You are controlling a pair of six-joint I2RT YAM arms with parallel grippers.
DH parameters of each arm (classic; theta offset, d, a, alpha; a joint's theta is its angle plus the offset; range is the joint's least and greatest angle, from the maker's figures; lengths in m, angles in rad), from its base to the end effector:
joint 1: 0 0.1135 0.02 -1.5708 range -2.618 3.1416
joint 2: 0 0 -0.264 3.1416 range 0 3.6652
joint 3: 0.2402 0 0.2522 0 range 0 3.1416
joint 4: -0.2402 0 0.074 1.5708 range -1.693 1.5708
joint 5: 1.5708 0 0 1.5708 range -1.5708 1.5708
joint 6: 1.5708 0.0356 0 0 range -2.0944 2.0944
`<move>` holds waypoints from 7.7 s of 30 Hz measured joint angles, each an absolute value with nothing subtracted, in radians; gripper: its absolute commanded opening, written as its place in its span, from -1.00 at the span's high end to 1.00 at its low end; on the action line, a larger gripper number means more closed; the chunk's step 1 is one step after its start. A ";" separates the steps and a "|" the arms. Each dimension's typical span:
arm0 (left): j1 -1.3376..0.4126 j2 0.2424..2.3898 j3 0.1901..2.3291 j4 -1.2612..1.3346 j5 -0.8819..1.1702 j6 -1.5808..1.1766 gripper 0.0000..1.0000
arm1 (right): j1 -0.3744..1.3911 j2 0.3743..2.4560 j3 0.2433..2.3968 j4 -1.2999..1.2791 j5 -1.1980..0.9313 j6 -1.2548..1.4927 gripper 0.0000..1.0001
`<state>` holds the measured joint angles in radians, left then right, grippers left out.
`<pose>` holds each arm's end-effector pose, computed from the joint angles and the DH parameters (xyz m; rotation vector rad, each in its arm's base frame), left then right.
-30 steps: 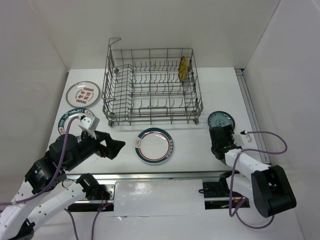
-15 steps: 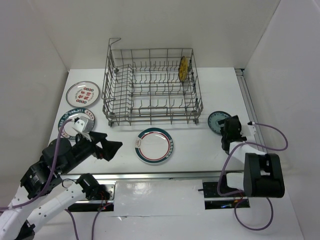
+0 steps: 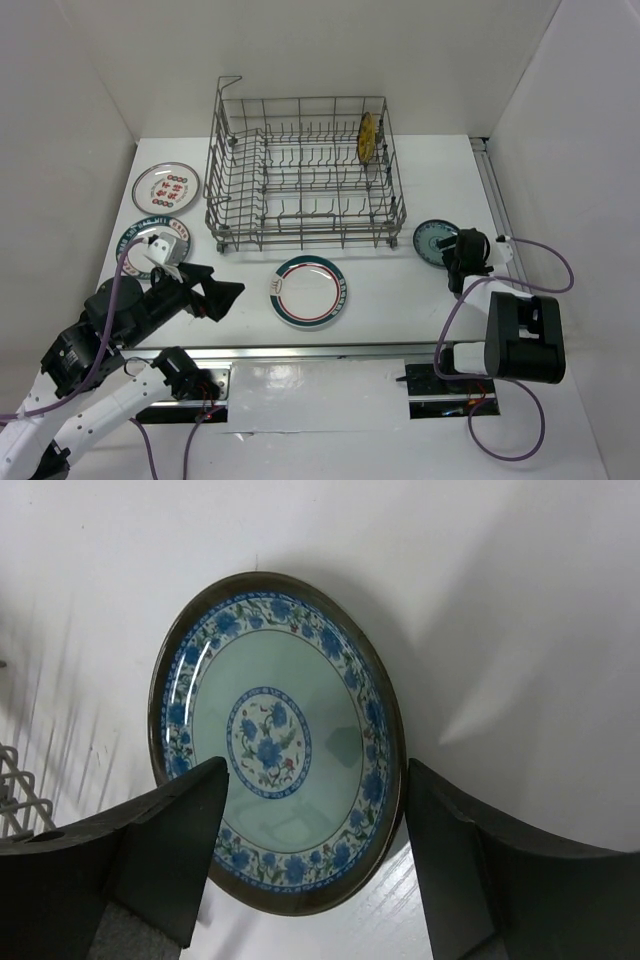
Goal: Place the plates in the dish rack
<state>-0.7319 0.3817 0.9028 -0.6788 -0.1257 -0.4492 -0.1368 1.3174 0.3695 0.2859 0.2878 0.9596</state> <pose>0.0517 -0.0405 0.3687 0.1566 1.7814 -0.7553 0.2272 -0.0415 0.1386 1.2789 1.7957 0.1375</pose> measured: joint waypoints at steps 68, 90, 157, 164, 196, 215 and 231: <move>-0.732 0.386 0.902 -0.680 -0.146 -0.451 -1.00 | 0.197 1.359 1.365 -0.221 0.771 0.519 1.00; -0.732 0.424 0.901 -0.680 -0.163 -0.452 -1.00 | 0.488 2.314 2.334 -0.288 0.978 -0.126 1.00; -0.732 0.369 0.893 -0.681 -0.180 -0.475 -1.00 | 0.524 2.460 2.350 0.076 1.159 -0.338 1.00; -0.732 0.362 0.893 -0.681 -0.180 -0.475 -1.00 | 0.524 2.467 2.349 0.084 1.158 -0.339 1.00; -0.732 0.362 0.892 -0.681 -0.181 -0.475 -1.00 | 0.564 2.522 2.341 0.112 1.147 -0.357 -1.00; -0.732 0.407 0.411 -0.519 -0.134 -0.976 -1.00 | 1.000 1.146 1.580 -0.235 0.917 -0.008 -1.00; -0.732 0.662 0.078 0.107 -0.147 -1.112 -0.90 | 1.253 1.117 1.430 -0.412 0.783 0.107 -1.00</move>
<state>-0.7322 0.6621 0.0776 0.1066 -0.1467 -1.1118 1.2526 1.1168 1.4303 -0.4122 0.7826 0.1074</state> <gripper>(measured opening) 0.960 0.999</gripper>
